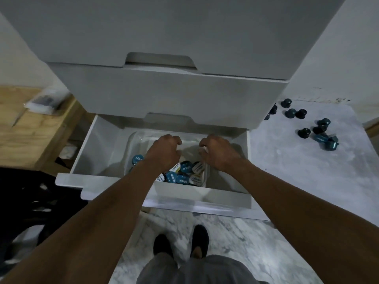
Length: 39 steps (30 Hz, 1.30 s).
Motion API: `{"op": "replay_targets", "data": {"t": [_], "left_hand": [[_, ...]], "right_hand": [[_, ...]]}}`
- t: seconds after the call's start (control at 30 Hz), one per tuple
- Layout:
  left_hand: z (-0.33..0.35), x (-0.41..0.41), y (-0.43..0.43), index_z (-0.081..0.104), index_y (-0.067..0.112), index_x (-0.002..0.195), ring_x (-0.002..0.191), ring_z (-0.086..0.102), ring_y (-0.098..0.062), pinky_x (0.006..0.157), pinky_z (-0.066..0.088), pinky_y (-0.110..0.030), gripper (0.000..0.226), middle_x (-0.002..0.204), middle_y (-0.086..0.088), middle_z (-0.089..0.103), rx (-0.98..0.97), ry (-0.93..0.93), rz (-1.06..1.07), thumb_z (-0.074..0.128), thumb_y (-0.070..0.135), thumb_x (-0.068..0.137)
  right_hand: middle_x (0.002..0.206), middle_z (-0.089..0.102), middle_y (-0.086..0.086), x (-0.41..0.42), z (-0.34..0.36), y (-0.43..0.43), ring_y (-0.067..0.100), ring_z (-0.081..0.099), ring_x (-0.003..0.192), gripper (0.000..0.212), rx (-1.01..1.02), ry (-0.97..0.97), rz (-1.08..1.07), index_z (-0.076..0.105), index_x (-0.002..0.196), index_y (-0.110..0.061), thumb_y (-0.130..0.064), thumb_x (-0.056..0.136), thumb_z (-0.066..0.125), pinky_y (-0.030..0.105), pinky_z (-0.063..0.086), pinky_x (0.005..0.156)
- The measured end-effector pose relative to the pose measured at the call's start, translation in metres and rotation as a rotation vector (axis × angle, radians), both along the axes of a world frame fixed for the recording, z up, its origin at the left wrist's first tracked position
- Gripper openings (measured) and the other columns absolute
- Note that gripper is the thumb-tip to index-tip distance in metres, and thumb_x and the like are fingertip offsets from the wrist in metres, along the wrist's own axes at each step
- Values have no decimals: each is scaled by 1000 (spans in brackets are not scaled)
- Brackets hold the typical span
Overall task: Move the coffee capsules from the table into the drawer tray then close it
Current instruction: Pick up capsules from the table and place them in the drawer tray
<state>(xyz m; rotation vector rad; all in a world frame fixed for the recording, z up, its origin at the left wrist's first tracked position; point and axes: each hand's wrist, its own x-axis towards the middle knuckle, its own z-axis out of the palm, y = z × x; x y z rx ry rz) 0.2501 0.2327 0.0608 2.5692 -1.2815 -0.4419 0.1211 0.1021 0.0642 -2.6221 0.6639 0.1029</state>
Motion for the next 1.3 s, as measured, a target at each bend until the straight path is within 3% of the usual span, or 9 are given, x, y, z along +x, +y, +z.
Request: {"op": "replay_targets", "data": {"t": [0.23, 0.43, 0.6, 0.77, 0.93, 1.2, 1.3], "left_hand": [[37, -24, 23, 50, 6, 125, 107, 55, -29, 89, 44, -34, 34, 120, -15, 56, -19, -337, -43, 45, 22, 95], [64, -59, 43, 50, 5, 120, 103, 56, -29, 88, 44, -35, 33, 115, -15, 58, -113, -485, -153, 43, 25, 95], [84, -98, 40, 50, 4, 121, 108, 54, -28, 92, 44, -35, 34, 120, -14, 58, -239, -454, -237, 43, 25, 95], [97, -152, 19, 51, 3, 120, 105, 54, -29, 87, 44, -34, 32, 117, -15, 58, -317, -399, -341, 43, 21, 94], [103, -205, -22, 52, 5, 117, 103, 55, -31, 84, 44, -37, 30, 115, -14, 58, -301, -426, -428, 42, 24, 95], [102, -309, -123, 51, 10, 114, 100, 55, -26, 78, 44, -34, 27, 115, -9, 57, -257, -400, -410, 38, 26, 98], [92, -353, -159, 50, 10, 123, 103, 56, -26, 80, 46, -33, 32, 120, -8, 56, -255, -344, -374, 38, 27, 98]], "right_hand": [[131, 53, 11, -20, 29, 14, 29, 52, 116, 36, -151, -65, -98, 58, 122, -9, -31, 96, 47, 36, 43, 92], [124, 58, 16, -65, 55, 36, 33, 51, 114, 36, -264, -130, -213, 57, 120, -6, -28, 94, 47, 43, 47, 95], [118, 59, 16, -121, 70, 44, 33, 52, 112, 40, -355, -167, -292, 52, 125, -3, -28, 96, 44, 39, 44, 92], [90, 58, 9, -181, 77, 33, 29, 55, 87, 24, -410, -199, -348, 56, 96, -5, -26, 97, 44, 31, 38, 66], [105, 61, 13, -242, 77, 0, 32, 57, 95, 30, -376, -222, -452, 59, 106, -7, -31, 96, 44, 39, 50, 75], [122, 61, 12, -355, 73, -90, 28, 60, 104, 35, -316, -236, -505, 60, 121, -9, -31, 97, 45, 38, 50, 87], [125, 60, 12, -397, 70, -125, 28, 59, 109, 36, -281, -223, -502, 58, 125, -9, -29, 98, 44, 37, 48, 91]]}}
